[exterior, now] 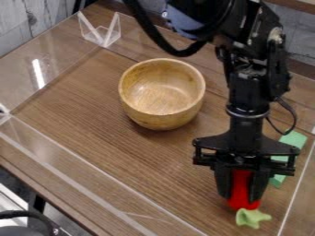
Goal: Move the red fruit to the right side of the table
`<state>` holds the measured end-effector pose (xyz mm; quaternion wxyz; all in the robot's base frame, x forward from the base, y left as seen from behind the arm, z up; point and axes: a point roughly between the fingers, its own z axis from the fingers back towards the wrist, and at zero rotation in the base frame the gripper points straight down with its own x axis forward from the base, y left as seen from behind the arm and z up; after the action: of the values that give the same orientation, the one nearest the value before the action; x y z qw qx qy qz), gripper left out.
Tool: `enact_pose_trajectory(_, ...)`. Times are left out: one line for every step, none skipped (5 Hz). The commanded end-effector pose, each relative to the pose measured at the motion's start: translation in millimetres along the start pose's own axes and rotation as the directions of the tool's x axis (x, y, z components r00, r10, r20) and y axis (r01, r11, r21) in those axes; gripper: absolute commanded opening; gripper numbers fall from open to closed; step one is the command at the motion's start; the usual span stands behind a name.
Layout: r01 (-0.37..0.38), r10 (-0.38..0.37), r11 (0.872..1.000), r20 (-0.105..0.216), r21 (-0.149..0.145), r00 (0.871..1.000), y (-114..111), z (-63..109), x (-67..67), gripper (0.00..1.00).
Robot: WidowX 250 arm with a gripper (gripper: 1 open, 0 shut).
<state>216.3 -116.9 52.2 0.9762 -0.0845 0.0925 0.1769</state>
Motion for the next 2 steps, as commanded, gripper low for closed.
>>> enact_pose_trajectory(0.009,-0.008,0.999,0.037,-0.031,0.999,-5.7,17.0,4.1,1.00)
enact_pose_trajectory(0.004,-0.002,0.999,0.048,-0.044,0.999,-6.2,25.3,5.2,1.00)
